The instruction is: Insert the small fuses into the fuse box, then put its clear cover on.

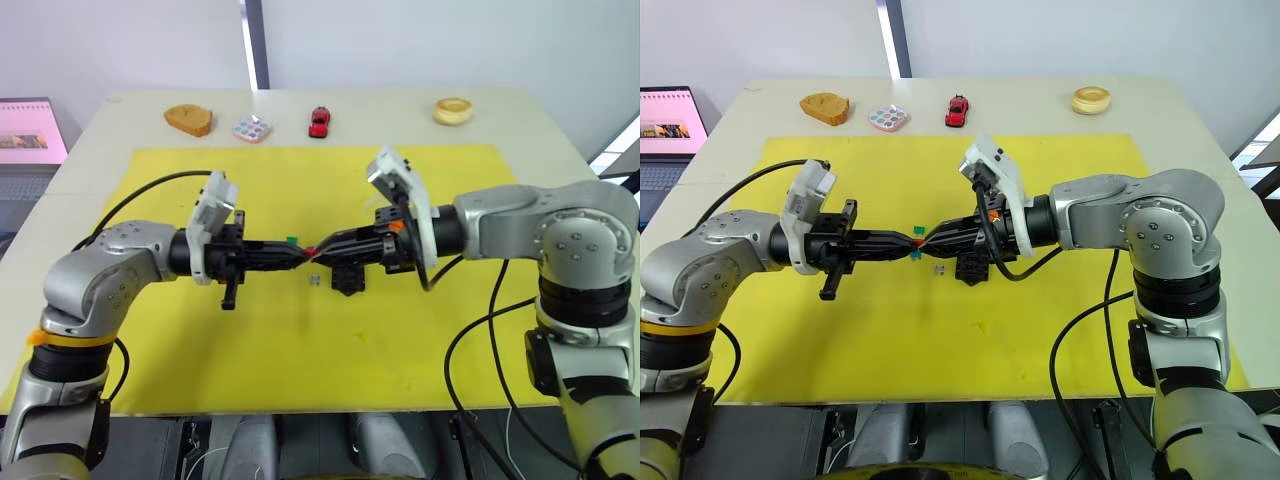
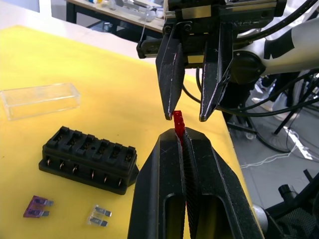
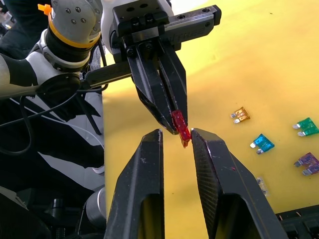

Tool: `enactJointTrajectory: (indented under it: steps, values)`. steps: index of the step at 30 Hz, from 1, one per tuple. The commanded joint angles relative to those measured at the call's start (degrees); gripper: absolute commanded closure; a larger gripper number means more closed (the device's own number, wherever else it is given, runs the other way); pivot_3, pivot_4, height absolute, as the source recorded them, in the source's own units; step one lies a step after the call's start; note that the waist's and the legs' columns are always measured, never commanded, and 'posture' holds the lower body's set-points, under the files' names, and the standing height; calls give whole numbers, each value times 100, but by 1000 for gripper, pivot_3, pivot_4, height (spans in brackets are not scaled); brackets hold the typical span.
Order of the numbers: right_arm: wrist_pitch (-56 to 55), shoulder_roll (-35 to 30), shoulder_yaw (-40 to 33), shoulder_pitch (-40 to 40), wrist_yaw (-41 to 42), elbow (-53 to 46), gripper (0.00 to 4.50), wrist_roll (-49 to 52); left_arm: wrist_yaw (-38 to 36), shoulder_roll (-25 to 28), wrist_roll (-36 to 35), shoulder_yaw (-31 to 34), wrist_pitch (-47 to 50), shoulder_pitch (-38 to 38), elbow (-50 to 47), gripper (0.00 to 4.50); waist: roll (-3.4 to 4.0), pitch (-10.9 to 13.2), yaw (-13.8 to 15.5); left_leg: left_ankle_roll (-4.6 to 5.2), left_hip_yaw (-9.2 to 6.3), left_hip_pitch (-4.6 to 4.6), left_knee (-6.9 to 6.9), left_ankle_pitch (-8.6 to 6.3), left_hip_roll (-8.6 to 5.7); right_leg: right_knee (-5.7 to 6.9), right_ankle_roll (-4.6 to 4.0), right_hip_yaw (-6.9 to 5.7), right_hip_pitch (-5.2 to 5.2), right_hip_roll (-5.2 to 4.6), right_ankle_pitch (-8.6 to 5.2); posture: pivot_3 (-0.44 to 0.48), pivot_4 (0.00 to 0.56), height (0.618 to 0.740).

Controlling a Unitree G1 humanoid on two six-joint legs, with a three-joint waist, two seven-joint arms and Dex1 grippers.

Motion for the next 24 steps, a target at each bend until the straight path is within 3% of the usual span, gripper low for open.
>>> enactJointTrajectory:
  steps: [1, 16, 17, 19, 24]
  values:
    - [-108, 12, -85, -119, 19, -153, 3557, 45, 38, 35, -67, 60, -20, -35, -194, 4500, 0, 0, -2, 0, 0, -1, 0, 0, 0, 0, 0, 0, -2, 0, 0, 0, 150, 740]
    - [-150, 44, -29, -153, 40, -142, 3557, 22, 137, 13, -102, 22, 34, -56, -270, 4500, 0, 0, -1, 0, -1, -8, 0, 0, 0, -1, 0, 0, -7, 0, 0, 0, 150, 740]
    - [-149, 46, -30, -157, 37, -141, 4081, 23, 137, 13, -95, 15, 32, -53, -271, 4500, 0, 0, -1, 0, -1, -8, 0, 0, 0, -1, 0, -1, -8, 0, 0, 0, 150, 740]
    - [-148, 53, -28, -173, 37, -137, 4455, 21, 150, 0, -86, 0, 37, -67, -260, 4500, 0, 0, 0, 0, -1, -10, 0, 0, 0, -1, 0, 0, -8, 0, 0, 0, 150, 740]
    - [-143, 47, -29, -187, 48, -149, 4455, 23, 314, -22, -33, -67, 151, -140, -220, 4500, 0, 0, 1, 0, -1, -12, 0, 0, 0, -1, 0, -1, -10, 0, 0, 0, 150, 740]
